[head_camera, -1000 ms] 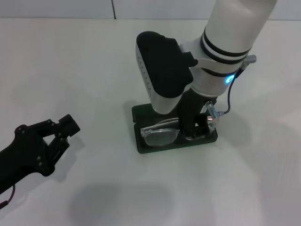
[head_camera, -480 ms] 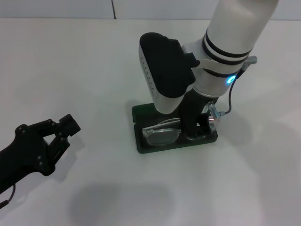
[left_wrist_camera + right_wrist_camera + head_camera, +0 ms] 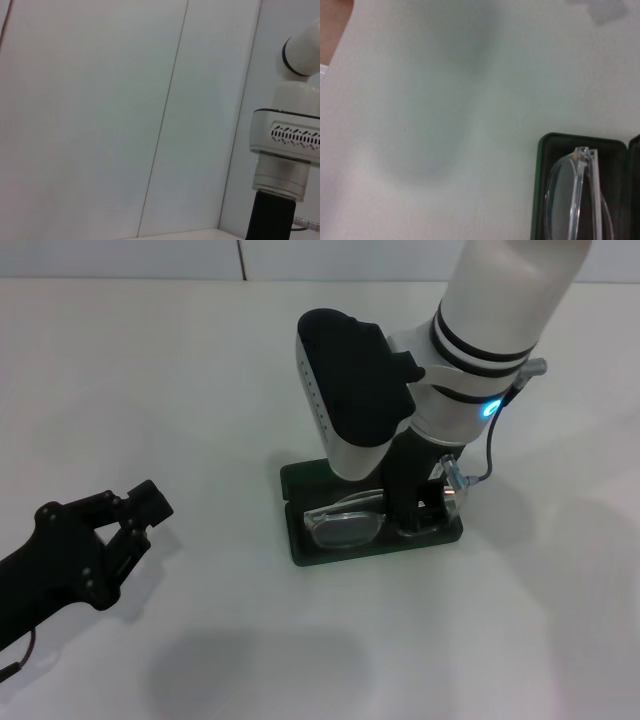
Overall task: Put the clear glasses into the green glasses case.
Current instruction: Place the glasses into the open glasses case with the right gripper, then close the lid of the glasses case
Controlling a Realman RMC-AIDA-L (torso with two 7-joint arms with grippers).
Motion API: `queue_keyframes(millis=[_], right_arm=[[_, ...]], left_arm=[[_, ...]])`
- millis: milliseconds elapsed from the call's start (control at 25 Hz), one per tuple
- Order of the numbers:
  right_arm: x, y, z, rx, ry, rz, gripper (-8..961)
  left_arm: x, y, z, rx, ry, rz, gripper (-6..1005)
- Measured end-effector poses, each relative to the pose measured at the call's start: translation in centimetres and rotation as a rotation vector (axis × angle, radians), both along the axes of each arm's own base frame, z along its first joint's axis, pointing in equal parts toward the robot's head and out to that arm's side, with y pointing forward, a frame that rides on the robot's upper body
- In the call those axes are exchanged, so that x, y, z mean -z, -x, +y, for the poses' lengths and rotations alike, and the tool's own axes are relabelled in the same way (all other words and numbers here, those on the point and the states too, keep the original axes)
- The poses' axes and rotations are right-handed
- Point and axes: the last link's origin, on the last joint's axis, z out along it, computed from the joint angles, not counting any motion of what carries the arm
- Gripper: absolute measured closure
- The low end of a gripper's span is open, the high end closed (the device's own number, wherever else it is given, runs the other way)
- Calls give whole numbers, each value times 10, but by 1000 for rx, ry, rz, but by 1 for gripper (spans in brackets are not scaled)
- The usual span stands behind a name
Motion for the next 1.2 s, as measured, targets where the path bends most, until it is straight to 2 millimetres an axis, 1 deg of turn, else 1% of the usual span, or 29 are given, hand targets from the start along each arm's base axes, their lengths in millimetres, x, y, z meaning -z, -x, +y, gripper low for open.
queue_keyframes(millis=[320, 760, 840, 1200], right_arm=[[0, 1, 1, -4, -1, -2, 885], [0, 2, 1, -1, -2, -2, 834], [0, 2, 0, 0, -3, 0, 775], [-3, 6, 1, 10, -9, 18, 784]], left_arm=[[0, 0, 0, -3, -1, 0, 866], [0, 1, 0, -2, -1, 2, 866], [0, 1, 0, -2, -1, 2, 866], [0, 2, -1, -6, 1, 3, 867]])
